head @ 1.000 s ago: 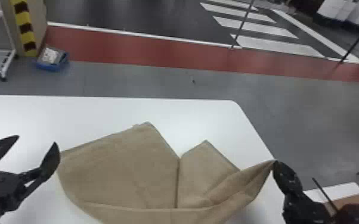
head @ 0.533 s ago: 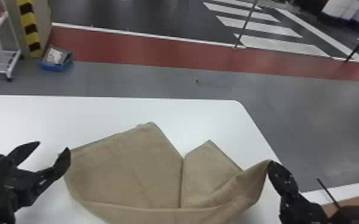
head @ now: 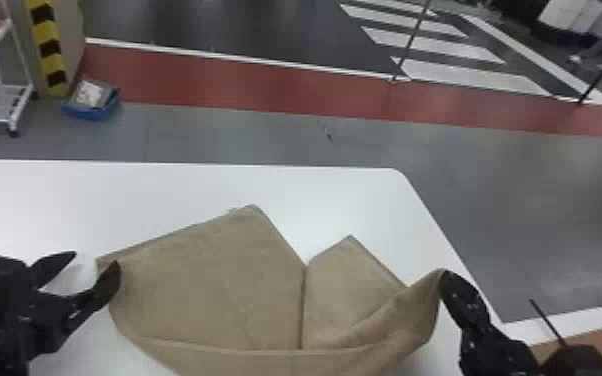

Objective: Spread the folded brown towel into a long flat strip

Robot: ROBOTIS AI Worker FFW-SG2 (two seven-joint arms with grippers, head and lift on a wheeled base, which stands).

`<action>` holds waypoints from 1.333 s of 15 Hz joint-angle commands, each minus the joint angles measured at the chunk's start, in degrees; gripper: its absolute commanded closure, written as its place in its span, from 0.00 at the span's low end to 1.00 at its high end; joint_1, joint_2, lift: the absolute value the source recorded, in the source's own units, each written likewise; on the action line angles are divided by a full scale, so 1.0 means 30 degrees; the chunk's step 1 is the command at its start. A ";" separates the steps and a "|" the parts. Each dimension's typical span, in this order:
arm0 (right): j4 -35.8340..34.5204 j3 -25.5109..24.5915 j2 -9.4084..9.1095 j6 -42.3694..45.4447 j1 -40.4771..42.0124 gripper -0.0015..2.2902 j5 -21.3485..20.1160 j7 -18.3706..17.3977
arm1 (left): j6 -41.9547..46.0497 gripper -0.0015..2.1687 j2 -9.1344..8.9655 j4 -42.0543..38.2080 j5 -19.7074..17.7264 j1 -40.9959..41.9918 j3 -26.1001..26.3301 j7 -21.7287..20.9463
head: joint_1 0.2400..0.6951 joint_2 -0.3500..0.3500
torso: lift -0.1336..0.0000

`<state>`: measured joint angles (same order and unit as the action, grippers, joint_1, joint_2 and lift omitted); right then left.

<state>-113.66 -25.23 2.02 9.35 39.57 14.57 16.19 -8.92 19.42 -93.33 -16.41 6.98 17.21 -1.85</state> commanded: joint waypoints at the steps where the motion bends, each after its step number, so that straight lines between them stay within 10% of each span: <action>1: 0.0094 0.0030 0.0001 0.0058 -0.0035 0.52 -0.0053 0.0052 | -0.0003 0.19 -0.0203 0.0377 0.0020 -0.0219 0.0092 0.0001 | 1.00 0.04 | 0.07; 5: 0.0328 -0.0029 0.0030 0.0293 -0.0094 0.52 0.0035 0.0199 | -0.0003 0.22 -0.0262 0.0699 0.0079 -0.0482 0.0239 -0.0028 | 1.00 0.04 | 0.07; 14: 0.0474 0.0030 0.0001 0.0586 -0.0241 0.52 0.0035 0.0258 | -0.0179 0.64 -0.0086 -0.0121 0.0049 0.0074 0.0034 -0.0057 | 1.00 0.03 | 0.07; 20: -0.1928 -0.1289 0.0265 -0.2637 -0.0826 0.52 -0.0639 0.0199 | -0.4808 0.64 0.1349 -0.8763 0.0225 0.3150 -0.2603 0.1730 | 1.00 0.07 | 0.07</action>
<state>-117.30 -26.55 2.61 6.40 37.94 13.10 16.86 -15.92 22.05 -111.55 -16.43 14.26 12.14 2.42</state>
